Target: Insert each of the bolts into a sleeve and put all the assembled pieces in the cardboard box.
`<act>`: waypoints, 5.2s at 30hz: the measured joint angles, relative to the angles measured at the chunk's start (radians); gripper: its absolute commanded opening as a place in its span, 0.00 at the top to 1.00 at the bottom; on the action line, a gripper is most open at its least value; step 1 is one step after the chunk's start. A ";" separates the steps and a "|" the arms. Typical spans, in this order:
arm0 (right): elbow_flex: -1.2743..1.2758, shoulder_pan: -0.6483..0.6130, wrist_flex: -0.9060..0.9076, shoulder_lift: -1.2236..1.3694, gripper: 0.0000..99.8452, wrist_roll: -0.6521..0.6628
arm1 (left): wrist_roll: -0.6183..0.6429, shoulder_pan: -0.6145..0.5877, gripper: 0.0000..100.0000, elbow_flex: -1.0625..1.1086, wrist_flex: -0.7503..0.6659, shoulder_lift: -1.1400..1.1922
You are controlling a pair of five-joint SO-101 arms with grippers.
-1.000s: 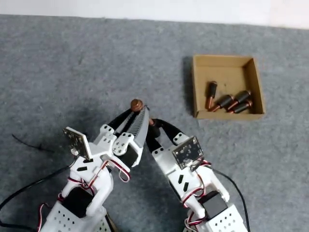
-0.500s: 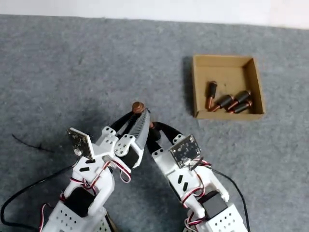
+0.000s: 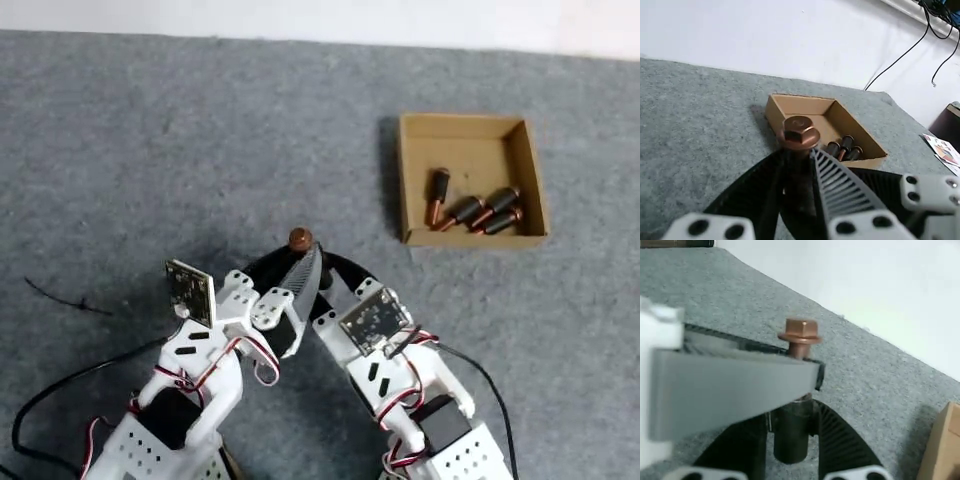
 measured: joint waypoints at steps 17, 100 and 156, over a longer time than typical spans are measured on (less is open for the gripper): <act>0.000 0.006 -0.002 0.000 1.00 -0.002 | -0.005 -0.041 0.69 0.000 0.006 0.000; -1.551 0.778 0.017 2.133 0.73 -0.321 | -0.204 -0.394 0.99 0.002 0.006 0.000; 0.005 0.522 0.384 0.011 0.73 -0.324 | -0.402 -0.393 0.99 0.002 0.612 0.000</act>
